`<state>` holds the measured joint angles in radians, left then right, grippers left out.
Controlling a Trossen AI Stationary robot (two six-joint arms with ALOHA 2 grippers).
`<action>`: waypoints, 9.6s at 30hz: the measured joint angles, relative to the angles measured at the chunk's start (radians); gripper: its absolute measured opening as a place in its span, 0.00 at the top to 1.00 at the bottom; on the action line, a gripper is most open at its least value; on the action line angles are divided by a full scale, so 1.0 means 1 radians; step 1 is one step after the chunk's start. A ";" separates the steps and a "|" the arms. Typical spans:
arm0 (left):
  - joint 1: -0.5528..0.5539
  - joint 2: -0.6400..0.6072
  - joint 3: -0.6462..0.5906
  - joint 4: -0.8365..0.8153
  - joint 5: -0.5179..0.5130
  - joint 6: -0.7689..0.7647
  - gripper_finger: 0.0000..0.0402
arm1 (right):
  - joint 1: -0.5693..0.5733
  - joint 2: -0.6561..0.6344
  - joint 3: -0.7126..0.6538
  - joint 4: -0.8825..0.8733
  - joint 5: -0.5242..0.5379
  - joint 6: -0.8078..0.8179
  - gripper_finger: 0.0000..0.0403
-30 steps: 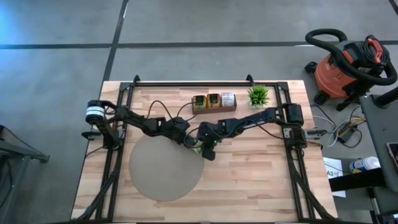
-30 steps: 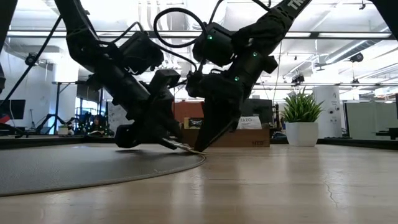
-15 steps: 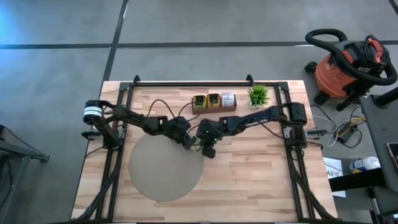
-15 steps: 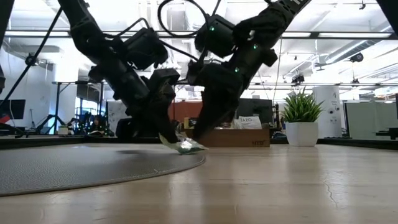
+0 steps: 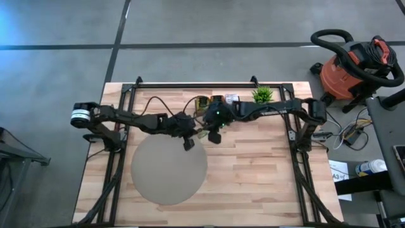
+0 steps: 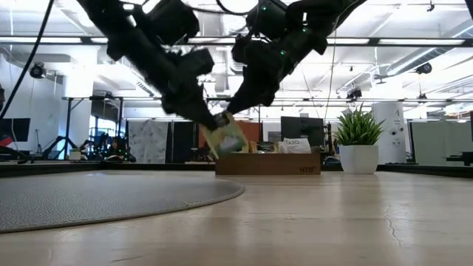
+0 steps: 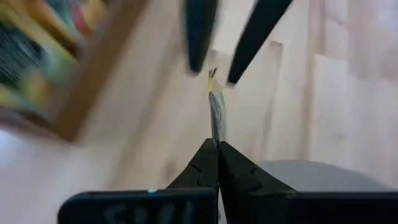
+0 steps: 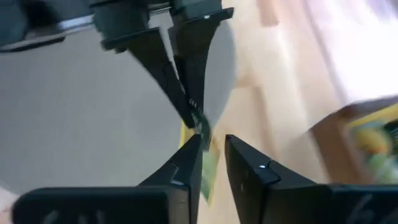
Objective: Pick & Place Tea
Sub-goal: Put the yellow tea sachet into the left compartment of the wooden organizer, then return to Home Position
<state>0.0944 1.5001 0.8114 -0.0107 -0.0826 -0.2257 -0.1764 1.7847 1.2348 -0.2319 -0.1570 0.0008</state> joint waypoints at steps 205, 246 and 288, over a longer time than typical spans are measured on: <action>-0.029 -0.372 -0.101 0.102 0.109 -0.210 0.67 | -0.222 -0.698 -0.494 0.038 -0.315 0.171 0.79; -0.032 -1.139 -0.780 0.012 0.477 -0.967 0.67 | -0.223 -1.008 -0.931 0.209 -0.314 0.340 0.82; -0.030 -1.499 -0.804 0.074 0.555 -0.978 0.67 | -0.223 -1.557 -1.061 0.210 -0.314 0.339 0.83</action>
<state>0.0646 0.0010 0.0078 0.0631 0.4719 -1.2040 -0.3992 0.2276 0.1735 -0.0216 -0.4711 0.3401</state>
